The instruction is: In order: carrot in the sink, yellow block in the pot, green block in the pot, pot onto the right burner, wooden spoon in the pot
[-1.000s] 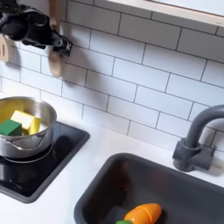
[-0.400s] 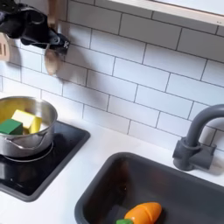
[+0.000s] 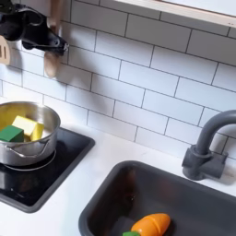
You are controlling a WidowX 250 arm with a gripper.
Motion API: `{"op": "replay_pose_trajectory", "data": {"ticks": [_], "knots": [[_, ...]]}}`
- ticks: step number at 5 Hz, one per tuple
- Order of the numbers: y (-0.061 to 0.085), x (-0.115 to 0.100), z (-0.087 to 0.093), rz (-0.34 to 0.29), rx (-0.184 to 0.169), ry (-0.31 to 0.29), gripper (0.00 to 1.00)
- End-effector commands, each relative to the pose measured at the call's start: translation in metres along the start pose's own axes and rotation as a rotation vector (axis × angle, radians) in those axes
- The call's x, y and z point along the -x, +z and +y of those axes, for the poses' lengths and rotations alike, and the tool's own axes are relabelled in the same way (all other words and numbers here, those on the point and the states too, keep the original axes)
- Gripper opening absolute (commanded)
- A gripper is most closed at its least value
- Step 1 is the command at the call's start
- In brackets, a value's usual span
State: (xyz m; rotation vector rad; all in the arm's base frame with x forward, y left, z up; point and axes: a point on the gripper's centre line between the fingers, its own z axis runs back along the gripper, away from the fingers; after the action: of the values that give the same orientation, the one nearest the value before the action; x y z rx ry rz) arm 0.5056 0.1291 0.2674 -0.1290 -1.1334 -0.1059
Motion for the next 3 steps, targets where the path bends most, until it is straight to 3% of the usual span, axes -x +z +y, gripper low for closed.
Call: {"op": "replay_pose_trajectory", "data": {"ticks": [1, 3], "knots": [[0.018, 0.002, -0.010, -0.041, -0.007, -0.036, 0.00], [0.028, -0.004, -0.022, -0.090, 0.006, -0.031, 0.00]]}}
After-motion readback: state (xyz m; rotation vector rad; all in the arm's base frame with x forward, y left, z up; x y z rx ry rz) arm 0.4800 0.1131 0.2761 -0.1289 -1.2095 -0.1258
